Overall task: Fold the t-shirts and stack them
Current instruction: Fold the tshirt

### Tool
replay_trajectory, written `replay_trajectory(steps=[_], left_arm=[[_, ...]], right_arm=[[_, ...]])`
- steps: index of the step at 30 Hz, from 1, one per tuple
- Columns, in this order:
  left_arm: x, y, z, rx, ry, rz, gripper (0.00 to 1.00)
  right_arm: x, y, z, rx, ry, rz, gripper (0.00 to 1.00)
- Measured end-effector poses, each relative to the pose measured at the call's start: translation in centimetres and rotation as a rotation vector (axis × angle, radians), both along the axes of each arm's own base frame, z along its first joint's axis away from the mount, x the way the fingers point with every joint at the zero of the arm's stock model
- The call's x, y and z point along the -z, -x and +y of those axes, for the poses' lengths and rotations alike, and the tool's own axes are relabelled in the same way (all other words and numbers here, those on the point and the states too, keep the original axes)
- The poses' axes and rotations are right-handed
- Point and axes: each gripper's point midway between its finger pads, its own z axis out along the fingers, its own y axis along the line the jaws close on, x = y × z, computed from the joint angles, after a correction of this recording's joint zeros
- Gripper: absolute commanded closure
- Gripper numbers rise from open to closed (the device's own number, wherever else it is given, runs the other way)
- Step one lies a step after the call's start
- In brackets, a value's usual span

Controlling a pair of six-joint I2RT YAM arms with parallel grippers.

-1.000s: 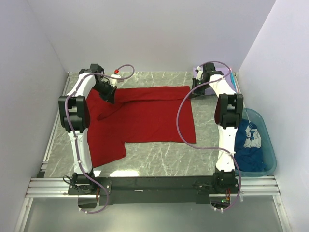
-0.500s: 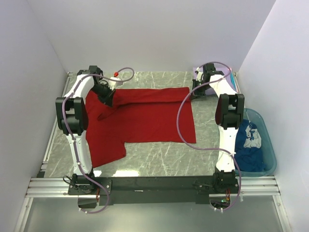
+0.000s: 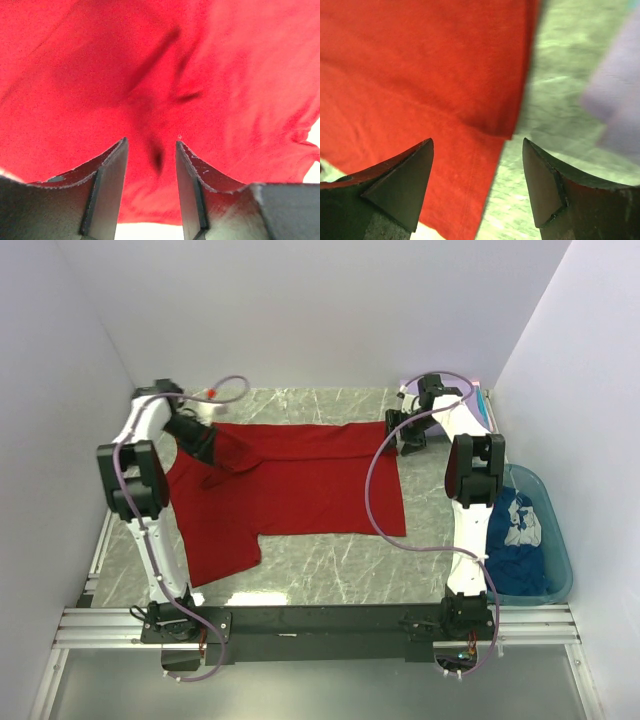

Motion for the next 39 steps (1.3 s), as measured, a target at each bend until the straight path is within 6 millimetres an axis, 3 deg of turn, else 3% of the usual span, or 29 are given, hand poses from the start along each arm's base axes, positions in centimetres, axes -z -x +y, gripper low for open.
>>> replay_trajectory(steps=[3,6,8,14,18,20,21,25,28,39], left_arm=[[-0.4,0.2,3.5,-0.095,0.002,-0.004,0.5],[0.2,2.2,5.4,-0.149,-0.002,0.034,0.48],[0.6,3.3,5.3,-0.154,0.001,0.068,0.47],[1.3,3.9,3.8,-0.116,0.008,0.093,0.46],[2.2,4.6,3.2,-0.088,0.007,0.109,0.48],[2.7,4.9,2.9,-0.073,-0.001,0.117,0.54],[2.9,5.1,2.9,-0.067,-0.008,0.121,0.66],[3.3,5.3,2.8,-0.036,-0.03,0.121,0.91],[3.3,5.3,3.0,-0.013,-0.052,0.115,0.99],[-0.1,5.4,5.0,0.06,-0.178,0.003,0.99]], right_arm=[[-0.5,0.5,0.9,-0.049,-0.029,-0.006,0.21],[-1.2,0.7,2.2,-0.1,-0.043,-0.027,0.22],[-1.8,0.7,3.7,-0.145,-0.05,-0.046,0.23],[-2.8,1.4,7.8,-0.263,-0.059,-0.084,0.23],[-2.8,1.9,9.2,-0.302,-0.054,-0.088,0.25],[-2.7,1.9,9.3,-0.307,-0.045,-0.088,0.26],[-2.5,1.9,9.2,-0.306,-0.038,-0.087,0.27],[-1.7,1.8,8.8,-0.299,-0.014,-0.076,0.27],[-1.1,1.7,8.4,-0.293,0.011,-0.069,0.27],[-0.1,1.7,7.1,-0.297,0.086,-0.059,0.28]])
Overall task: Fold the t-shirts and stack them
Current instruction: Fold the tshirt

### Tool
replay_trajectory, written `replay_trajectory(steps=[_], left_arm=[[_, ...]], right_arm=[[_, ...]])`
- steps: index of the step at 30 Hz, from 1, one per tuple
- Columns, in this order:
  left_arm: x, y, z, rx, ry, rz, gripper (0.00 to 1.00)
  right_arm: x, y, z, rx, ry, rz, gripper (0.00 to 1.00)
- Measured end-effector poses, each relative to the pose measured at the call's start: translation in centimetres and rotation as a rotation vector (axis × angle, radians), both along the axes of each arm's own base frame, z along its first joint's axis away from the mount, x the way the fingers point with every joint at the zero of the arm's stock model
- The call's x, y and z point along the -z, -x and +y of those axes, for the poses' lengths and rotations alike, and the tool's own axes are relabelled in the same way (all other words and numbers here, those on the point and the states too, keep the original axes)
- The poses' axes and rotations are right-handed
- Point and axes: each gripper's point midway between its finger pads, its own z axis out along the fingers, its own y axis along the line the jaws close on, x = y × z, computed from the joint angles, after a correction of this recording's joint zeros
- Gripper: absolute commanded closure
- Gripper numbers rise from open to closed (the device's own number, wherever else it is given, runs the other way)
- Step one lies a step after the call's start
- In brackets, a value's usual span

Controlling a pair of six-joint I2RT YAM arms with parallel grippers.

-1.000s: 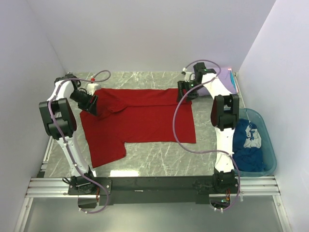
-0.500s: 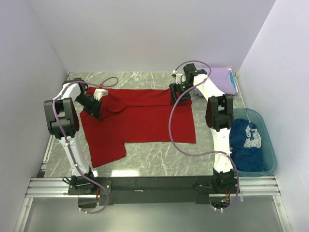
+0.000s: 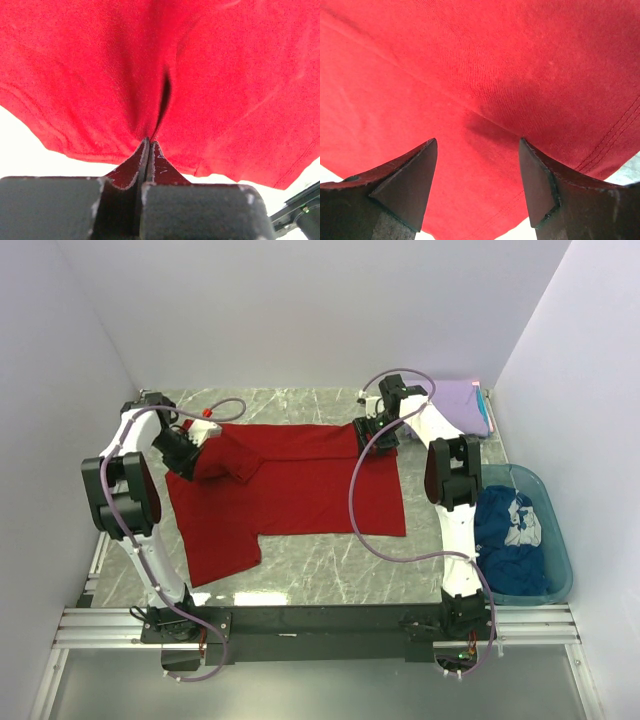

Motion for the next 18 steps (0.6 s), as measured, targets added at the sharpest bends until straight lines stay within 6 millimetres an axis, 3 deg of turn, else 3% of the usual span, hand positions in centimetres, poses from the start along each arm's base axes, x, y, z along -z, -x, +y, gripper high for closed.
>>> replay_trajectory(steps=[2,5,6,9,13,18], left_arm=[[-0.2,0.3,0.2,0.012,-0.014,-0.004,0.95],[0.4,0.9,0.5,0.034,-0.034,0.006,0.81],[0.8,1.3,0.6,0.04,-0.043,0.017,0.7],[2.1,2.7,0.9,0.055,-0.064,0.063,0.56],[2.3,3.3,1.7,0.037,-0.061,0.081,0.51],[1.3,2.1,3.0,-0.053,-0.023,0.034,0.54]], right_arm=[[0.3,0.1,-0.2,0.0,0.012,0.008,0.27],[0.4,0.4,-0.5,-0.004,0.029,0.015,0.27],[0.4,0.4,-0.6,-0.007,0.032,0.015,0.26],[0.5,0.8,-0.9,-0.029,0.045,0.021,0.26],[0.5,1.7,-1.3,-0.086,0.06,0.027,0.27],[0.2,4.8,-2.1,-0.165,0.103,0.056,0.39]])
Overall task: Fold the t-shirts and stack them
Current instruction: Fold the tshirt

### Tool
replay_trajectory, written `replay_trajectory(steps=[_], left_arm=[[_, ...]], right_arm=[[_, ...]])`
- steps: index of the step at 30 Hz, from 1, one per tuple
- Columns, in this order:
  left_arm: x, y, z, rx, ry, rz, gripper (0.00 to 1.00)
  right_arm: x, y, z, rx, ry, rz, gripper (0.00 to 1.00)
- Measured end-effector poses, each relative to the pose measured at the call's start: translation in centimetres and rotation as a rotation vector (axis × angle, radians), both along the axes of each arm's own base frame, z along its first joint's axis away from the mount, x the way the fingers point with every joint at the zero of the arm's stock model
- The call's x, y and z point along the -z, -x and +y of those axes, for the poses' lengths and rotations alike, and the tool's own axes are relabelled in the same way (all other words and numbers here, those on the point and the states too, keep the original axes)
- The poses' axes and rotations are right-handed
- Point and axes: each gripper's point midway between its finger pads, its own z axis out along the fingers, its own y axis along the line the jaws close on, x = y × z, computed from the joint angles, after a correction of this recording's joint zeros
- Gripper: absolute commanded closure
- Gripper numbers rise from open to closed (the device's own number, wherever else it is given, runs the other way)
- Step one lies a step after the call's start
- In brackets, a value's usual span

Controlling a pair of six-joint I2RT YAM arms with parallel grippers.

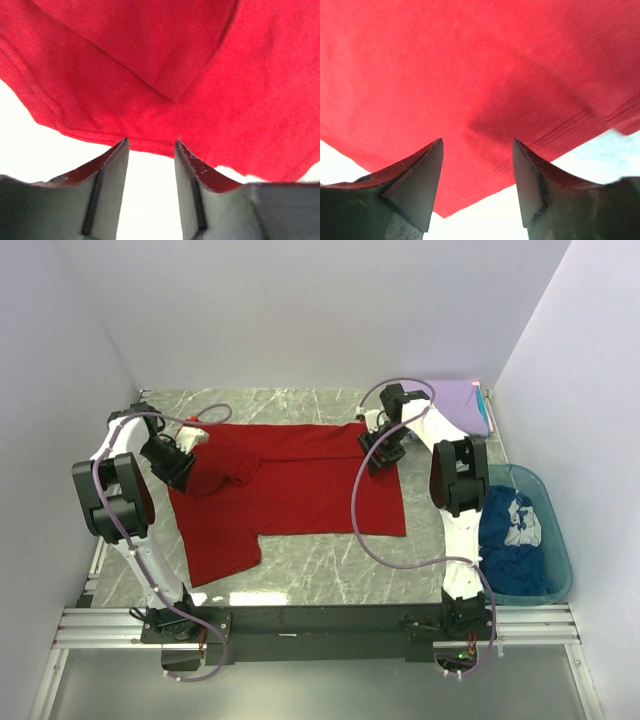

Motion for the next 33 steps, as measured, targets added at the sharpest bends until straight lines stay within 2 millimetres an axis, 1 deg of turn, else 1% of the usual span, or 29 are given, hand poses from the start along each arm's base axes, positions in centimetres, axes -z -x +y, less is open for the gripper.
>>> replay_trajectory(steps=[1,4,7,11,15,16,17,18,19,20,21,23,24,25,26,27,29,32,33], left_arm=[[0.0,-0.3,0.1,-0.023,0.009,-0.012,0.55],[0.3,-1.1,-0.3,-0.077,0.032,-0.036,0.59],[1.2,-1.3,-0.8,-0.14,0.052,-0.039,0.62],[2.6,-1.3,-1.2,-0.222,0.066,-0.024,0.66],[4.2,-2.6,-1.1,-0.315,0.073,-0.021,0.69],[4.1,-2.9,-1.0,-0.334,0.077,-0.023,0.68],[4.1,-3.2,-1.0,-0.358,0.083,-0.029,0.68],[4.1,-3.5,-1.0,-0.378,0.091,-0.026,0.65],[4.0,-3.8,-1.1,-0.39,0.098,-0.029,0.63],[3.9,-4.2,-1.1,-0.399,0.107,-0.036,0.6],[3.7,-4.6,-1.2,-0.398,0.117,-0.044,0.54],[3.3,-5.0,-1.4,-0.378,0.137,-0.059,0.5],[3.0,-5.0,-1.5,-0.356,0.15,-0.064,0.45],[2.5,-4.8,-1.7,-0.324,0.161,-0.066,0.41],[1.9,-4.4,-1.9,-0.284,0.168,-0.072,0.39],[1.4,-4.0,-2.0,-0.255,0.169,-0.074,0.37],[-0.5,-2.6,-2.2,-0.18,0.168,-0.098,0.37],[-3.5,0.6,-2.8,-0.079,0.151,-0.141,0.37],[-4.1,1.7,-3.0,-0.055,0.147,-0.149,0.37]], right_arm=[[0.0,0.4,0.0,-0.014,0.011,0.004,0.43],[0.5,1.4,0.0,-0.054,0.045,0.014,0.51],[1.4,2.0,-0.2,-0.079,0.093,0.025,0.55],[1.9,1.4,-0.9,-0.087,0.141,0.01,0.59],[1.9,0.0,-1.4,-0.08,0.186,-0.018,0.59],[1.9,-0.5,-1.5,-0.078,0.196,-0.031,0.59],[1.9,-1.3,-1.6,-0.073,0.206,-0.047,0.59],[1.9,-1.9,-1.6,-0.069,0.212,-0.058,0.57],[1.8,-2.6,-1.6,-0.066,0.217,-0.072,0.5],[1.6,-3.2,-1.6,-0.06,0.215,-0.089,0.47],[1.5,-3.6,-1.6,-0.059,0.214,-0.099,0.4],[1.1,-3.8,-1.7,-0.062,0.203,-0.107,0.35],[0.8,-3.7,-1.7,-0.068,0.194,-0.111,0.32],[0.5,-3.3,-1.7,-0.078,0.181,-0.116,0.29],[0.1,-2.5,-1.8,-0.089,0.17,-0.112,0.28],[-0.4,-1.3,-2.0,-0.107,0.161,-0.102,0.27],[-2.1,1.5,-2.5,-0.143,0.144,-0.098,0.28],[-5.2,5.5,-3.0,-0.208,0.121,-0.136,0.32],[-5.9,6.4,-3.0,-0.225,0.119,-0.152,0.35]])
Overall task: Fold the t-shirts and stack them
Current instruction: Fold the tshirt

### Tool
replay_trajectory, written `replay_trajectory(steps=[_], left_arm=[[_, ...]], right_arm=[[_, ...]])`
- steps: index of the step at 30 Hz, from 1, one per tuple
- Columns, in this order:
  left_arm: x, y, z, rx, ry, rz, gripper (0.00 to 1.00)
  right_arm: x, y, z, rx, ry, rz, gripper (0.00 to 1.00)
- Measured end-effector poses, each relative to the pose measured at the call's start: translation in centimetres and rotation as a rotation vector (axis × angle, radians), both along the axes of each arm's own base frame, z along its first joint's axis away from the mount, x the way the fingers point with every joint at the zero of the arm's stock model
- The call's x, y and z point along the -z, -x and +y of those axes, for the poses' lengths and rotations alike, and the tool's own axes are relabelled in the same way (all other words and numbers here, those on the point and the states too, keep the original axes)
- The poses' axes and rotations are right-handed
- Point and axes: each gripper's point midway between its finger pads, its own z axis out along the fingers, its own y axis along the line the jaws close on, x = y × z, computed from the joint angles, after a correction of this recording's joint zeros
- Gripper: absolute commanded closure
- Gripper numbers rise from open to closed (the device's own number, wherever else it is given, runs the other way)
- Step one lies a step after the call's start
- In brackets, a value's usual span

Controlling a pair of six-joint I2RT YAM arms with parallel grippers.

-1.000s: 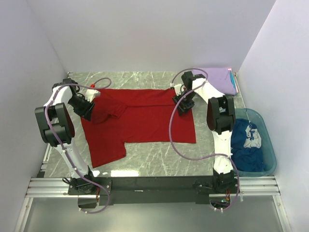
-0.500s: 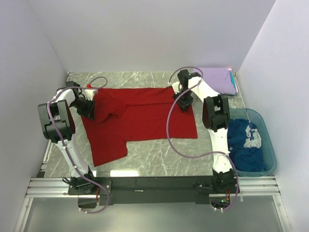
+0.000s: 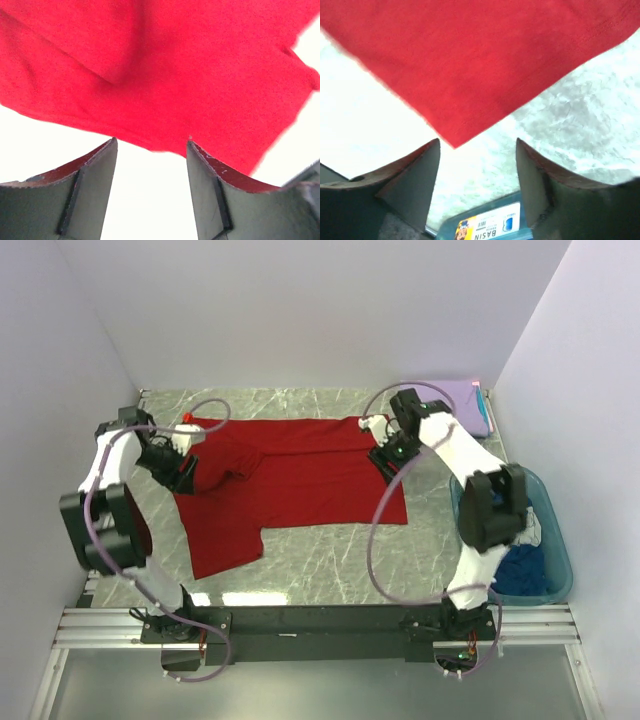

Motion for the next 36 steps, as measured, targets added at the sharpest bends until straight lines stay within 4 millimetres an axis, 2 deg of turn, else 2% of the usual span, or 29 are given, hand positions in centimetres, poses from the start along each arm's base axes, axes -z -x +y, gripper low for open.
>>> replay_trajectory(steps=[2,4,8,11,17,21,29,34,36], left_arm=[[-0.6,2.5,-0.6,0.039,-0.003,-0.006,0.37],[-0.2,4.4,-1.1,0.058,0.003,0.017,0.37],[1.5,6.8,-1.7,0.078,0.027,0.084,0.38],[1.7,7.2,-1.8,0.077,0.033,0.099,0.38],[1.8,6.9,-1.9,0.07,0.04,0.086,0.37],[2.1,7.2,-2.2,0.06,0.056,0.098,0.37],[2.1,7.2,-2.3,0.053,0.062,0.101,0.37],[2.3,7.7,-2.0,0.064,0.038,0.098,0.37],[2.6,8.3,-1.8,0.076,0.015,0.102,0.37]], right_arm=[[-1.0,2.0,0.0,-0.052,-0.001,-0.041,0.36],[-0.8,4.0,0.2,-0.106,0.009,-0.049,0.41],[2.7,7.6,0.1,-0.189,0.062,0.019,0.44],[4.6,9.1,-0.5,-0.219,0.104,0.057,0.44],[5.6,8.3,-0.8,-0.235,0.138,0.008,0.45],[6.6,8.7,-1.0,-0.249,0.152,0.013,0.5],[7.8,8.4,-1.3,-0.265,0.174,-0.002,0.53],[8.4,8.4,-1.8,-0.28,0.209,-0.006,0.61],[8.4,8.2,-1.9,-0.287,0.216,-0.012,0.69]])
